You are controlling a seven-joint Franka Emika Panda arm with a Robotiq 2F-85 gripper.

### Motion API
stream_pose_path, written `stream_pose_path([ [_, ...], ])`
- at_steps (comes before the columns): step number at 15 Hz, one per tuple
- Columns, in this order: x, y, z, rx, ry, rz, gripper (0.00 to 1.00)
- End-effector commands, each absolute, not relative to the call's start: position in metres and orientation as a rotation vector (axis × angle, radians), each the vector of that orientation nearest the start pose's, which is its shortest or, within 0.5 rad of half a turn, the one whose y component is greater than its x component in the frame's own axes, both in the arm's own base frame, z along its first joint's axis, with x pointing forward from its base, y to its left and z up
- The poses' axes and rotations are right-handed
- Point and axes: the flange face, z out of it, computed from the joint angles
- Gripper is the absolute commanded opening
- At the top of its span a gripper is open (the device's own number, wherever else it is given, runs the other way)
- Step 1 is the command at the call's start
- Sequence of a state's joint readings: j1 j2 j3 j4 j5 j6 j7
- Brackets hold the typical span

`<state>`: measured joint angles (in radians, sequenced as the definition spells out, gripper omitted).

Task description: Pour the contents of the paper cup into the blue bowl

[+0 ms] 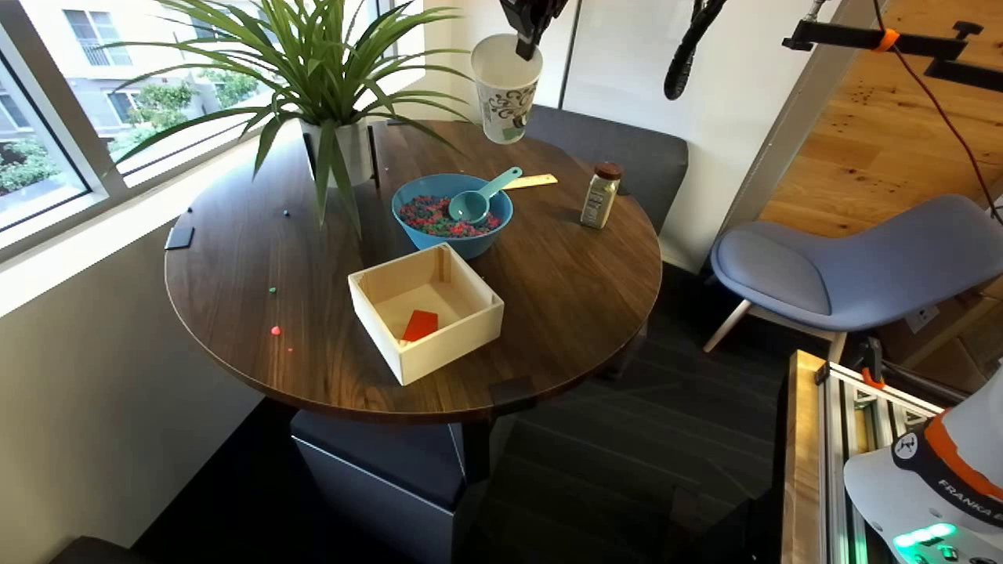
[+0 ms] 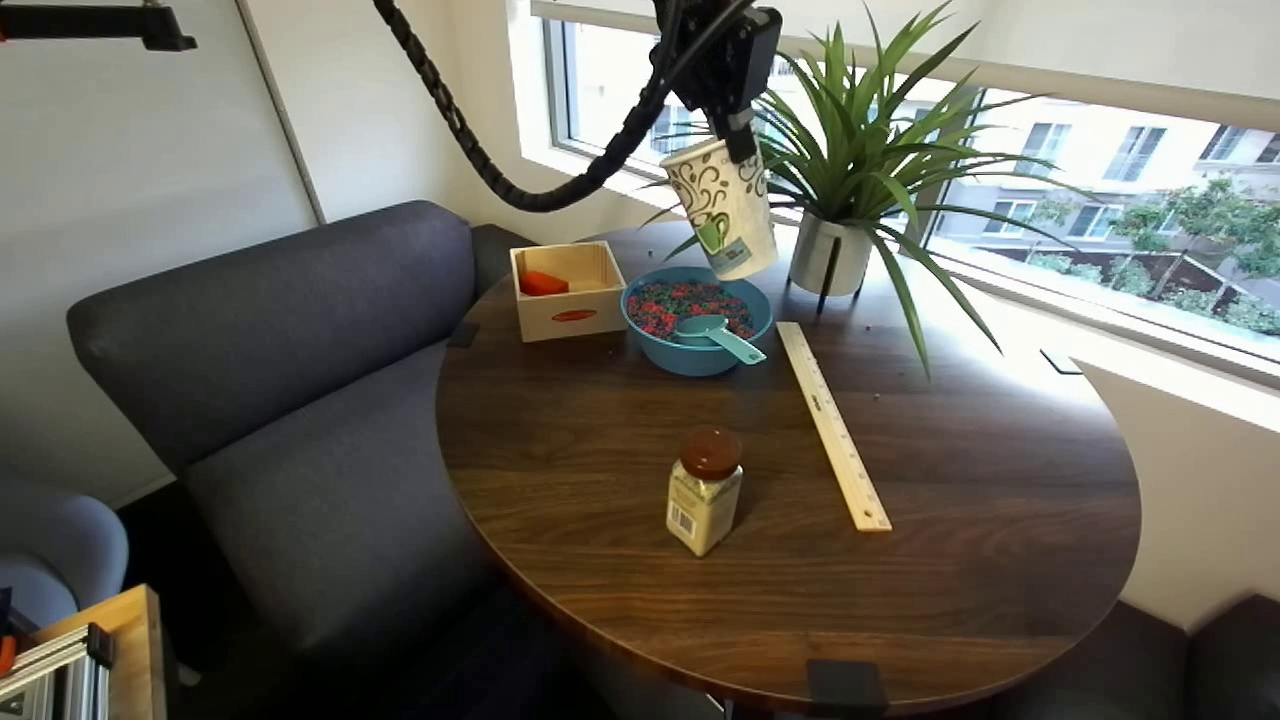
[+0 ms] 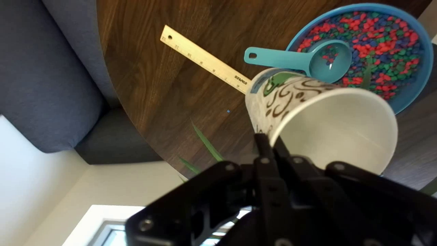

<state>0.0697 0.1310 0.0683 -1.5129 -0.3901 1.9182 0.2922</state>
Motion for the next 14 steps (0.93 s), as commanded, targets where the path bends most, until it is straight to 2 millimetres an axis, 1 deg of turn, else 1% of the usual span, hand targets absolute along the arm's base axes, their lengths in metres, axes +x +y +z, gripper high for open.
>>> stream_pose_path([
  [1, 0.643, 0.046, 0.615, -3.375, 0.457, -0.508, 0.01],
  [2, 0.648, 0.040, 0.614, -3.366, 0.545, -0.480, 0.01],
  [6, 0.678, -0.003, 0.603, -3.317, 0.872, -0.346, 0.01],
  [8, 0.691, -0.024, 0.589, -3.274, 1.023, -0.271, 0.01],
  [9, 0.694, -0.030, 0.585, -3.251, 1.095, -0.230, 0.01],
  [10, 0.679, -0.024, 0.591, -3.312, 0.973, -0.296, 0.04],
  [12, 0.690, -0.034, 0.582, -3.293, 1.046, -0.258, 0.04],
  [13, 0.693, -0.034, 0.581, -3.287, 1.059, -0.260, 0.04],
  [14, 0.696, -0.031, 0.577, -3.256, 1.102, -0.227, 0.01],
])
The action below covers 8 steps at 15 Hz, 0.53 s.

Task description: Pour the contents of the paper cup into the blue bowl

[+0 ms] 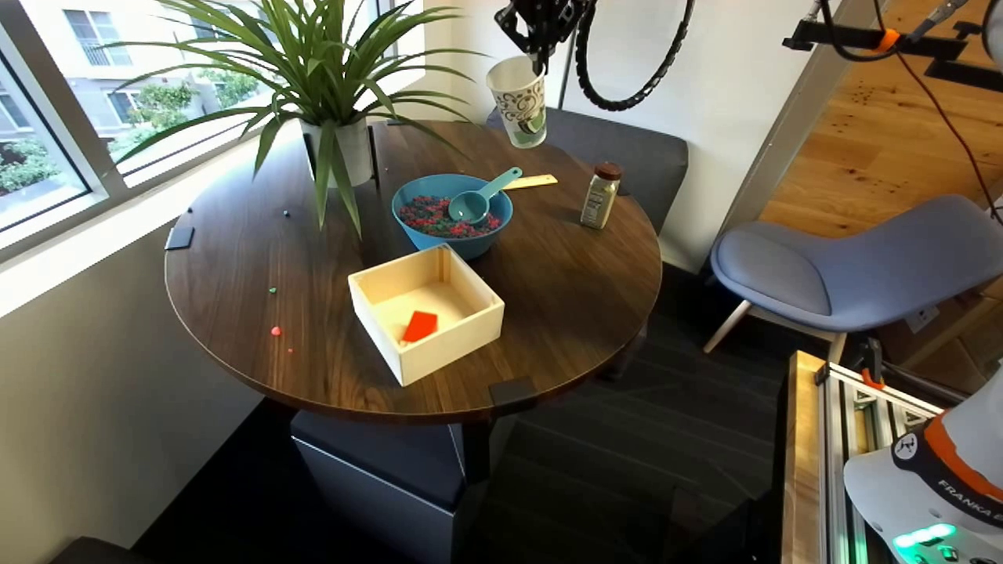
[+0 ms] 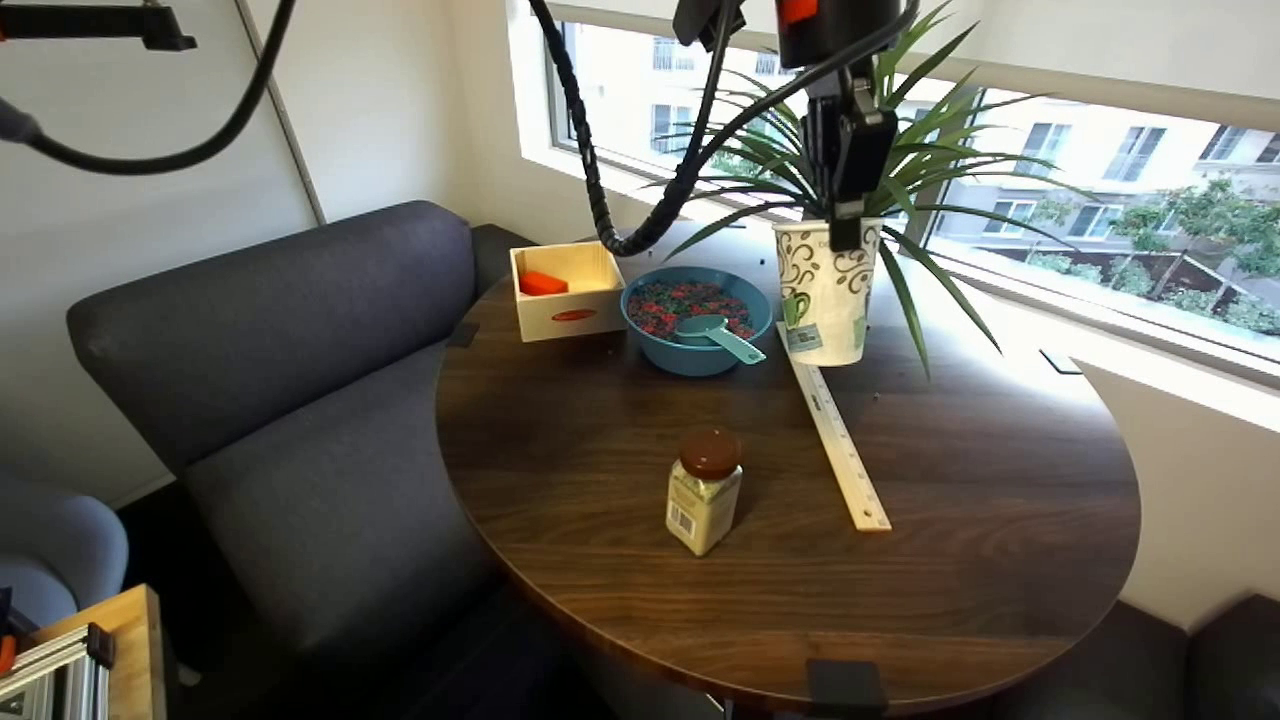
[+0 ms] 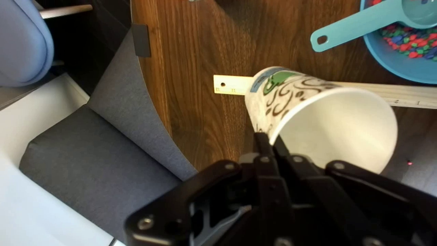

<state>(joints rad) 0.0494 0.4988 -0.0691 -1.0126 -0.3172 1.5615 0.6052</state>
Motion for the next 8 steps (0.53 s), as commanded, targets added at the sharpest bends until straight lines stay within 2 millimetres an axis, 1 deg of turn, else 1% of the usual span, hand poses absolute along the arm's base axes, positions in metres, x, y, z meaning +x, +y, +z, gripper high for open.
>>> stream_pose_path([
  [1, 0.698, -0.034, 0.574, -3.214, 1.164, -0.173, 0.01],
  [2, 0.699, -0.041, 0.570, -3.169, 1.233, -0.093, 0.01],
  [4, 0.700, -0.060, 0.560, -3.107, 1.304, 0.034, 0.01],
  [5, 0.702, -0.071, 0.555, -3.058, 1.363, 0.063, 0.01],
  [8, 0.705, -0.096, 0.547, -2.899, 1.494, 0.132, 0.01],
])
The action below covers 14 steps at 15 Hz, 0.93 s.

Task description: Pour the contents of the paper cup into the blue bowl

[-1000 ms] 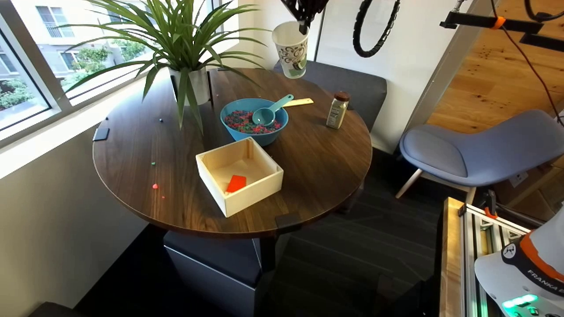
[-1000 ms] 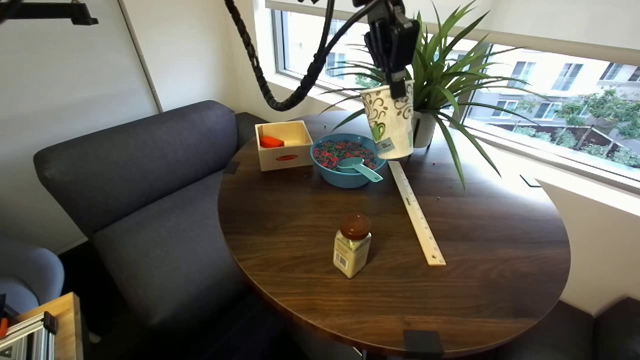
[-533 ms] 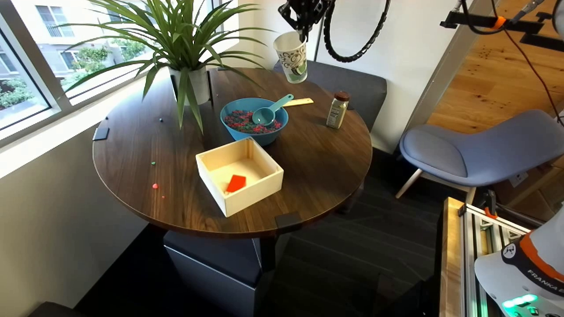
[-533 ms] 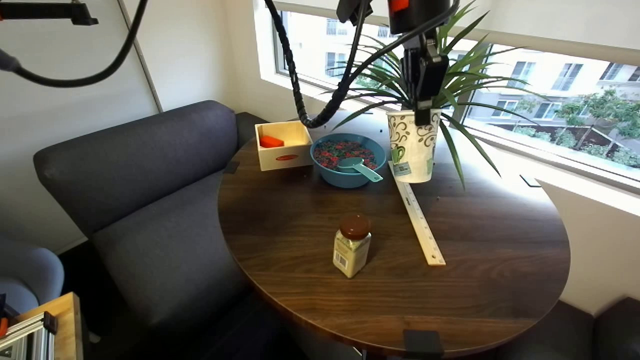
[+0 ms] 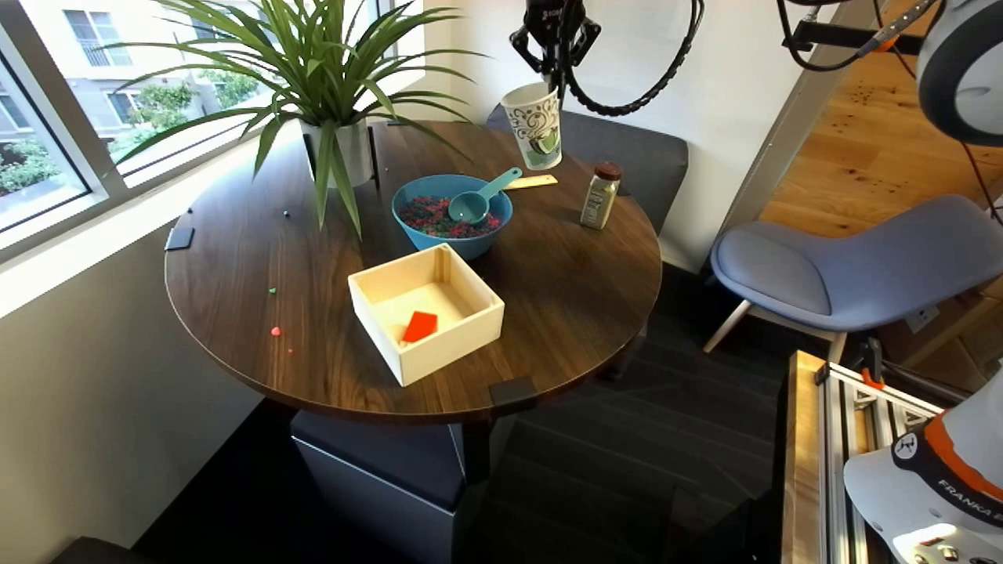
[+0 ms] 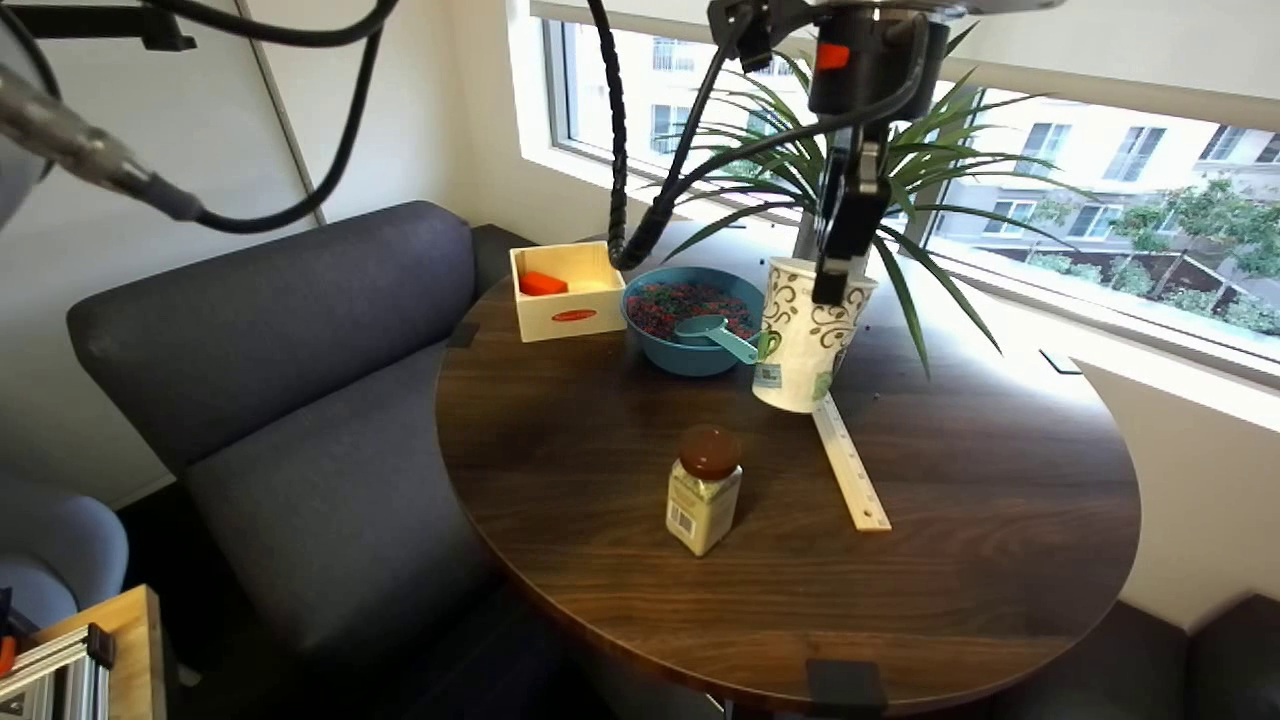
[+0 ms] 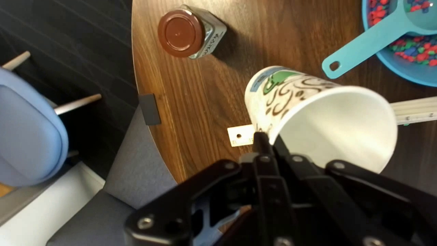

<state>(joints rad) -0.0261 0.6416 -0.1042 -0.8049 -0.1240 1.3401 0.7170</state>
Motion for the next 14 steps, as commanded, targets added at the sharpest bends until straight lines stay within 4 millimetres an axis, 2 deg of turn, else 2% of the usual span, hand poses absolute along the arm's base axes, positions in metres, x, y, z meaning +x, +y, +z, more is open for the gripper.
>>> stream_pose_path([
  [1, 0.706, -0.102, 0.546, -2.838, 1.544, 0.139, 0.01],
  [2, 0.707, -0.102, 0.551, -2.808, 1.607, 0.099, 0.01],
  [3, 0.703, -0.104, 0.546, -2.894, 1.525, 0.108, 0.04],
  [5, 0.706, -0.109, 0.549, -2.849, 1.574, 0.085, 0.04],
  [9, 0.726, -0.108, 0.545, -2.557, 1.701, 0.004, 0.01],
  [11, 0.736, -0.115, 0.540, -2.444, 1.765, -0.046, 0.01],
  [14, 0.753, -0.133, 0.539, -2.287, 1.863, -0.219, 0.01],
])
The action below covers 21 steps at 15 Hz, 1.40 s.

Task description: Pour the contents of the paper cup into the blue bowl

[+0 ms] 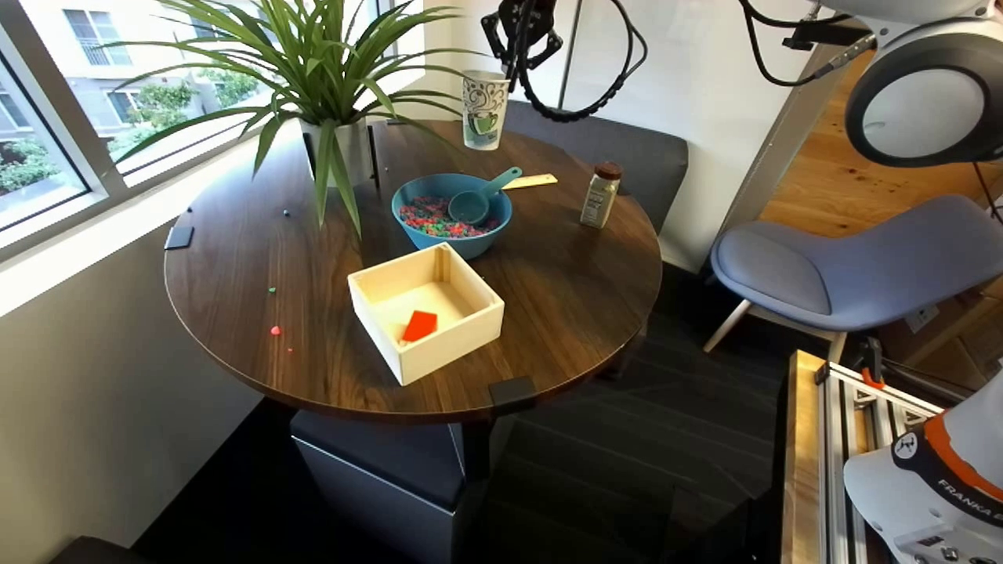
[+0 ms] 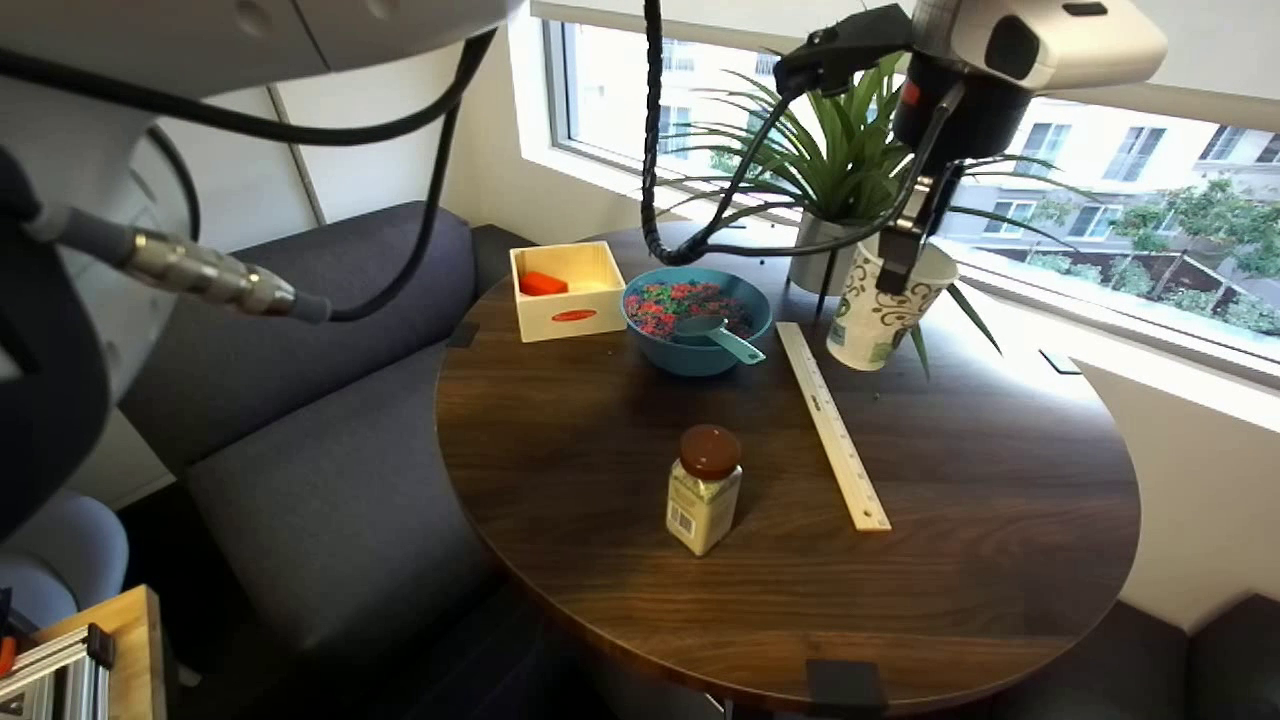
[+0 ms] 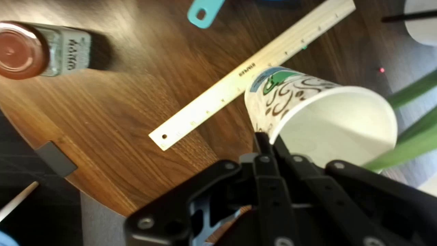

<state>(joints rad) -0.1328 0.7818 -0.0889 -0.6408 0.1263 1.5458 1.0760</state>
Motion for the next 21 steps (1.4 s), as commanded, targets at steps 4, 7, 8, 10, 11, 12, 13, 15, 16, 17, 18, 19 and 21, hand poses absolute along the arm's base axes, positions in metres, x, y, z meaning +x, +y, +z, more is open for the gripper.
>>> stream_pose_path([
  [4, 0.770, -0.153, 0.531, -2.145, 1.985, -0.449, 0.01],
  [7, 0.767, -0.165, 0.520, -2.167, 2.142, -0.539, 0.01],
  [8, 0.767, -0.169, 0.518, -2.159, 2.180, -0.563, 0.01],
  [10, 0.767, -0.172, 0.514, -2.164, 2.231, -0.594, 0.01],
  [11, 0.766, -0.171, 0.509, -2.172, 2.245, -0.570, 0.01],
  [12, 0.765, -0.169, 0.503, -2.180, 2.250, -0.523, 0.01],
  [13, 0.763, -0.167, 0.497, -2.194, 2.265, -0.469, 0.01],
  [15, 0.757, -0.166, 0.487, -2.221, 2.309, -0.376, 0.01],
  [16, 0.755, -0.167, 0.485, -2.228, 2.333, -0.346, 0.01],
  [17, 0.752, -0.167, 0.482, -2.234, 2.334, -0.292, 0.01],
  [18, 0.750, -0.166, 0.480, -2.238, 2.326, -0.245, 0.01],
  [19, 0.748, -0.164, 0.479, -2.239, 2.318, -0.190, 0.01],
  [21, 0.746, -0.162, 0.476, -2.213, 2.290, -0.092, 0.01],
])
